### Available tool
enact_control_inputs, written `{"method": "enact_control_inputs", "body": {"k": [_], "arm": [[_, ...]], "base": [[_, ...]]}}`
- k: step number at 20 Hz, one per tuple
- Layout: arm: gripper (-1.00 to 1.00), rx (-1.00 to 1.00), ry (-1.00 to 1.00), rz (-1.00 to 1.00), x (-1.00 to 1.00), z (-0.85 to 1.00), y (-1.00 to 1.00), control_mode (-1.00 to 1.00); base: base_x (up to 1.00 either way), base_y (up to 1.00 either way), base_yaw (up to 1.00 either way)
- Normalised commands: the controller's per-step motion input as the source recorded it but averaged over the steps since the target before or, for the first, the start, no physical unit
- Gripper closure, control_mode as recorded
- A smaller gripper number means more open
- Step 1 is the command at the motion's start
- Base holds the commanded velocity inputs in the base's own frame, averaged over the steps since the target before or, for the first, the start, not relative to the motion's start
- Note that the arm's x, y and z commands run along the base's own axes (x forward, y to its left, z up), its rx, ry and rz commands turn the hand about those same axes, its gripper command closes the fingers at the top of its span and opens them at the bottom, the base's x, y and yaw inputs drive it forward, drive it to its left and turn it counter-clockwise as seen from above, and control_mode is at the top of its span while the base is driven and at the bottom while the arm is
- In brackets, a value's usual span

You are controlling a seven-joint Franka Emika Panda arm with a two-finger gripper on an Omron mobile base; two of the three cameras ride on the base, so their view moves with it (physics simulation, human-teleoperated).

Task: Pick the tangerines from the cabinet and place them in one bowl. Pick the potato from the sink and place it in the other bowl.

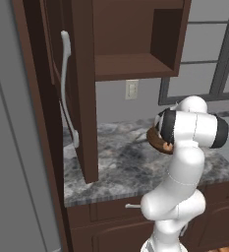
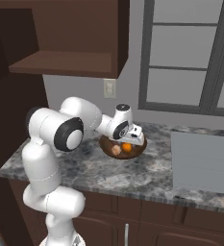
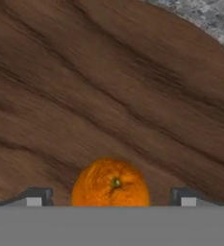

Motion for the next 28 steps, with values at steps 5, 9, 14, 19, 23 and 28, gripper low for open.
{"method": "enact_control_inputs", "body": {"k": [5, 9, 14, 19, 23, 28], "arm": [[-1.00, 0.00, -0.09, 0.00, -0.04, 0.39, -0.05, -1.00], [-1.00, 0.00, -0.12, 0.00, -0.29, 0.70, 0.00, -1.00], [-1.00, -0.02, -0.03, 0.00, -0.47, 0.55, 0.02, -1.00], [-1.00, -0.02, -0.02, 0.00, -0.83, 0.57, 0.16, -1.00], [-1.00, -0.05, -0.02, 0.01, -0.94, 0.45, 0.58, -1.00], [-1.00, -0.06, 0.00, 0.03, -0.84, 0.30, 0.79, -1.00]], "base": [[0.00, 0.00, 0.00], [0.00, 0.00, 0.00], [0.00, 0.00, 0.00], [0.00, 0.00, 0.00], [0.00, 0.00, 0.00], [0.00, 0.00, 0.00]]}}
